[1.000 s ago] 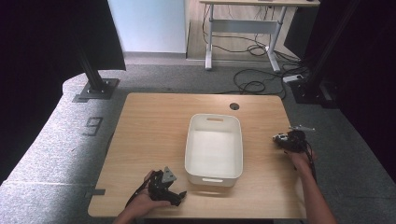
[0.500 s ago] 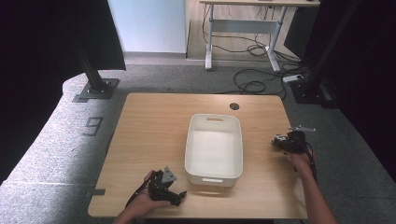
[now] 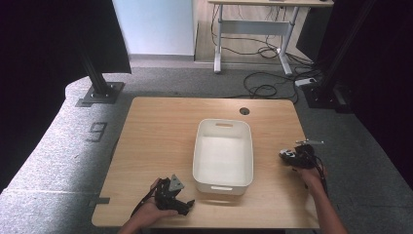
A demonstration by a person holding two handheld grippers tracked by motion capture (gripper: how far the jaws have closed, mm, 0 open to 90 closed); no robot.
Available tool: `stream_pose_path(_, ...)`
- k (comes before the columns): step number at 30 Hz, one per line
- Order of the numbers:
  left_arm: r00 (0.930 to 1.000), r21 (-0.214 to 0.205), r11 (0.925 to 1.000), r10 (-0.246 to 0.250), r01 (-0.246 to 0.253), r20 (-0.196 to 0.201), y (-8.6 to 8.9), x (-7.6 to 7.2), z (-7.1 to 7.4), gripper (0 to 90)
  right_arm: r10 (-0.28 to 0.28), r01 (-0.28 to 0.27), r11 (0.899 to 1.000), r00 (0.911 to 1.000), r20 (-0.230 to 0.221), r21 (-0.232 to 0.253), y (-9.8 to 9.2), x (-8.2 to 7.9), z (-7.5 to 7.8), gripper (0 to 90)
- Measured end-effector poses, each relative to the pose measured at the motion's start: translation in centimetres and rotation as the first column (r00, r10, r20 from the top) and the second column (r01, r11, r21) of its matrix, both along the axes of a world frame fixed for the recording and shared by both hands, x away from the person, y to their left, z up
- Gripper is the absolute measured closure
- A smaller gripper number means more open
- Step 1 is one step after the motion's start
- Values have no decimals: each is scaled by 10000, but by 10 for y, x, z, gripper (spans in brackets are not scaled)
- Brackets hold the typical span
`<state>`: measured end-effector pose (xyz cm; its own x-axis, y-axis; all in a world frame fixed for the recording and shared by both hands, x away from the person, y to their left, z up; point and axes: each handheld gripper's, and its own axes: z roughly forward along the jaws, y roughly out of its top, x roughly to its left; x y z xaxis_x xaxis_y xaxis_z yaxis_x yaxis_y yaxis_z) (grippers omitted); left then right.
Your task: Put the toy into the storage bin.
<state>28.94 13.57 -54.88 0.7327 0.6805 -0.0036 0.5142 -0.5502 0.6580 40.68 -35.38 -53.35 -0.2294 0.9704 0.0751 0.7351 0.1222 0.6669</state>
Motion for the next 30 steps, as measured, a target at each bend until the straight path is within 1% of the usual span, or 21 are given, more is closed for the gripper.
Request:
stream_pose_path(2, 10000, 0, 10000, -8, 8, -5, 0, 0, 0, 0, 1, -3, 9999, 9999, -101, -109, 2, -7, 0, 494)
stream_pose_path(3, 10000, 1, 10000, -16, 16, -1, 0, 0, 0, 0, 31, -31, 10000, 10000, -52, -76, 2, -11, 0, 494)
stream_pose_path(4, 10000, 1, 10000, -20, 20, 2, 0, 0, 0, 0, 1, -2, 10000, 9999, -107, -48, 3, -15, -1, 493)
stream_pose_path(5, 10000, 9, 10000, -25, 25, 5, 0, 0, 0, 0, 7, -10, 9998, 9999, -148, -173, 3, -18, -2, 493)
stream_pose_path(6, 10000, 9, 10000, -23, 23, 7, 0, 0, 0, 0, 35, -46, 9994, 9995, -312, -345, 4, -20, -3, 491)
stream_pose_path(7, 10000, 8, 10000, -27, 27, 8, 0, 0, 0, 0, 103, -114, 9988, 9996, -250, -477, 4, -23, -4, 489)
stream_pose_path(8, 10000, 9, 10000, -29, 29, 7, 0, 0, 0, 0, 95, -104, 9989, 9997, -203, -468, 4, -25, -4, 486)
stream_pose_path(9, 10000, 2, 10000, -38, 38, 3, 0, 0, 0, 0, 44, -54, 9990, 9997, -230, -453, 3, -25, -4, 477)
stream_pose_path(10, 10000, 2, 10000, -39, 39, 4, 0, 0, 0, 0, 41, -49, 9992, 9998, -201, -404, 2, -25, -4, 449)
stream_pose_path(12, 10000, 0, 10000, -51, 51, 3, 0, 0, 0, 0, 27, -32, 9995, 9999, -155, -317, 0, -24, -2, 374)
stream_pose_path(13, 10000, -1, 10000, -57, 57, 4, -1, 0, 0, 0, 106, -111, 9997, 9997, -218, -226, -1, -23, -2, 341)
stream_pose_path(14, 10000, -1, 10000, -62, 62, 2, -1, 0, 0, 0, 94, -100, 9996, 9997, -227, -246, -2, -22, -1, 317)
stream_pose_path(16, 10000, -5, 10000, -68, 68, 3, -1, 0, 0, 0, -23, 22, 9994, 10000, -51, -348, -3, -21, 2, 302)
stream_pose_path(17, 10000, -1, 10000, -69, 69, 3, -1, 0, 0, 0, -49, 48, 9995, 10000, -6, -297, -4, -19, 3, 299)
stream_pose_path(20, 10000, -2, 10000, -69, 69, 2, -1, 0, 0, 0, -115, 116, 9997, 9999, 55, -223, -3, -13, 5, 304)
stream_pose_path(24, 10000, -5, 10000, -65, 65, 4, -1, 0, 0, 0, -77, 71, 9993, 9998, -173, -356, 1, -10, 2, 326)
stream_pose_path(26, 10000, -3, 10000, -68, 68, 4, -1, 0, 0, 0, -4, -7, 9992, 9996, -267, -406, 2, -9, 0, 360)
stream_pose_path(29, 10000, -1, 10000, -68, 68, 5, -1, 0, 0, 0, -27, -4, 9983, 9986, -524, -575, 4, -8, -3, 383)
stream_pose_path(30, 10000, -1, 10000, -68, 68, 4, -1, 0, 0, 0, -40, 10, 9982, 9988, -498, -598, 4, -8, -3, 387)
